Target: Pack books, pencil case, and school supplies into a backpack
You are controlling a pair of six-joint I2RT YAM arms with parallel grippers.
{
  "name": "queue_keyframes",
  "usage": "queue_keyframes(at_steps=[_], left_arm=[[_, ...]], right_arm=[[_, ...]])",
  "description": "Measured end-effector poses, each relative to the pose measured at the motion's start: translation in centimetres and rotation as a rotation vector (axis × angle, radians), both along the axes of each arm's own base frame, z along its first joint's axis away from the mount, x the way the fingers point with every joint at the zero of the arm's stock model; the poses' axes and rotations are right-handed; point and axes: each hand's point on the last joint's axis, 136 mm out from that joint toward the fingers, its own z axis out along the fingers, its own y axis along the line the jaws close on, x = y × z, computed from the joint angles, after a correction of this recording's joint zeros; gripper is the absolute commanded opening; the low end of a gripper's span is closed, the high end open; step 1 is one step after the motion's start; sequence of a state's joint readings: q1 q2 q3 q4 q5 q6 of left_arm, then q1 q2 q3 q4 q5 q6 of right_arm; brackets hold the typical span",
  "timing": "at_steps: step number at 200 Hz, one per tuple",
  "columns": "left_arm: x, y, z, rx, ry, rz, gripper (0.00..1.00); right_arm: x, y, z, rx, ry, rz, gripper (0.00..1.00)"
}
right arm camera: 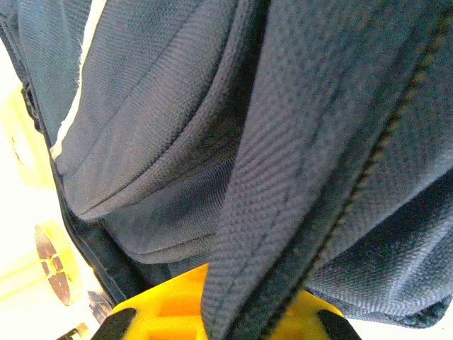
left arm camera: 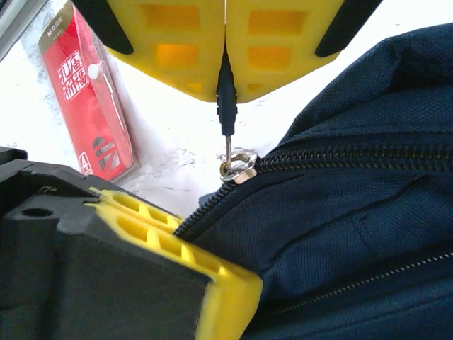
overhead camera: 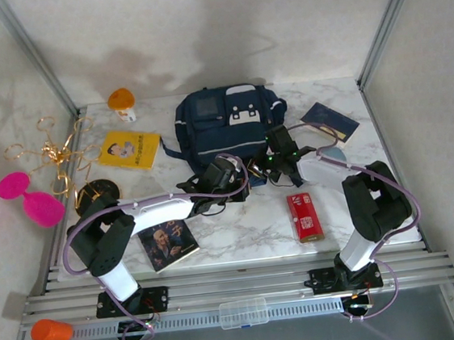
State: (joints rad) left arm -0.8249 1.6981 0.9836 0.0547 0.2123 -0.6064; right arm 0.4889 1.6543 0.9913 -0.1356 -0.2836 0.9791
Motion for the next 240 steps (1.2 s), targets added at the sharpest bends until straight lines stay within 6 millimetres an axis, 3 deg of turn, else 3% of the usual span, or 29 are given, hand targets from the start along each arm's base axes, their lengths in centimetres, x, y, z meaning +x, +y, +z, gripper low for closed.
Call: queue_keyframes(at_steps=[33, 56, 77, 92, 103, 115, 130, 149, 170, 195, 240], left_arm=[[-0.6, 1.2, 1.3, 0.008, -0.022, 0.003, 0.0], [-1.1, 3.4, 2.2, 0.002, -0.055, 0.013, 0.0], [-0.8, 6.2, 1.6, 0.014, -0.045, 0.05, 0.0], [-0.4, 7.3, 0.9, 0.021, -0.023, 0.064, 0.0], [-0.2, 7.5, 0.9, 0.015, -0.02, 0.063, 0.0], [-0.2, 7.3, 0.8, 0.009, -0.016, 0.055, 0.0], [-0.2, 7.1, 0.2, 0.013, 0.001, 0.046, 0.0], [-0.1, 6.6, -0.6, 0.016, 0.028, 0.036, 0.0], [0.1, 6.2, -0.8, 0.009, 0.041, 0.037, 0.0], [0.3, 6.0, -0.6, -0.003, 0.035, 0.038, 0.0], [0.3, 5.6, -0.7, -0.008, 0.033, 0.03, 0.0]], right_arm=[[-0.7, -0.7, 0.7, -0.033, -0.042, 0.107, 0.0], [-0.7, -2.7, 1.9, -0.029, -0.072, 0.163, 0.0], [0.3, -5.0, 2.3, -0.046, -0.08, 0.167, 0.0], [0.9, -5.7, 2.5, -0.055, -0.084, 0.176, 0.0], [1.2, -5.5, 2.6, -0.061, -0.09, 0.189, 0.08], [1.3, -5.2, 2.8, -0.063, -0.093, 0.201, 0.35], [1.4, -4.9, 3.1, -0.069, -0.106, 0.212, 0.49], [1.5, -5.1, 3.1, -0.087, -0.102, 0.195, 0.79], [0.9, -5.7, 3.2, -0.089, -0.072, 0.136, 0.98], [-1.8, -5.5, 3.2, -0.042, -0.029, 0.073, 0.99], [-6.4, -0.2, 2.0, 0.081, 0.072, 0.033, 0.99]])
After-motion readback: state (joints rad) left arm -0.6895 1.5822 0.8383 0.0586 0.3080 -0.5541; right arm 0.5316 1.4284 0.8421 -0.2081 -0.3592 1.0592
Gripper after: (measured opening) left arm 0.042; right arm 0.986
